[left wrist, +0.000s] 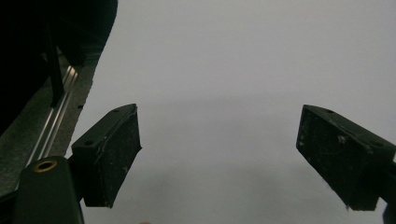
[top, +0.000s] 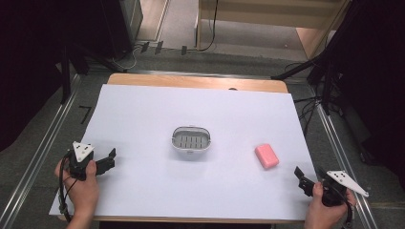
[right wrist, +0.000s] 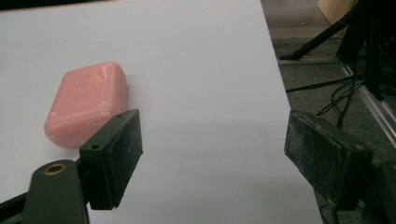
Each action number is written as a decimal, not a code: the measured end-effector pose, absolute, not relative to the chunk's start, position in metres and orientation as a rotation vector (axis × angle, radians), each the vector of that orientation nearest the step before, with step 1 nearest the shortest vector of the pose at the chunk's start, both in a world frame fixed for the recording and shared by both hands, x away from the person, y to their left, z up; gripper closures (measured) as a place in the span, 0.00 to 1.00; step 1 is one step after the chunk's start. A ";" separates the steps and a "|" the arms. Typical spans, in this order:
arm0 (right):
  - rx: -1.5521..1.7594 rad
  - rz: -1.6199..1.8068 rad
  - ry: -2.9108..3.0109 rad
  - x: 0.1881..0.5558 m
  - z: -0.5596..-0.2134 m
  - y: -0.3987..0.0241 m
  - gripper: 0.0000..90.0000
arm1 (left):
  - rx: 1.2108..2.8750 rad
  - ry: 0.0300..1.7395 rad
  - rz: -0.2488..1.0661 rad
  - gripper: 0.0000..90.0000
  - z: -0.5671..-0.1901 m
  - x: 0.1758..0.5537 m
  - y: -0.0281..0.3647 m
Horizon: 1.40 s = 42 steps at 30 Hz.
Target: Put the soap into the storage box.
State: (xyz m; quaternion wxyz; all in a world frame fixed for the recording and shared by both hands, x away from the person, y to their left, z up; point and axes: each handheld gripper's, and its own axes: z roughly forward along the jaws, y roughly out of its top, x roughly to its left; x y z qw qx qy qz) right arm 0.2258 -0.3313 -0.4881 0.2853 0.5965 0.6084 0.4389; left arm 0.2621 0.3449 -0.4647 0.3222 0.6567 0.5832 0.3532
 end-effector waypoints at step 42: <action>1.500 0.625 2.361 0.284 -0.463 -0.258 0.00 | 1.736 1.507 0.943 0.16 -0.465 0.260 0.343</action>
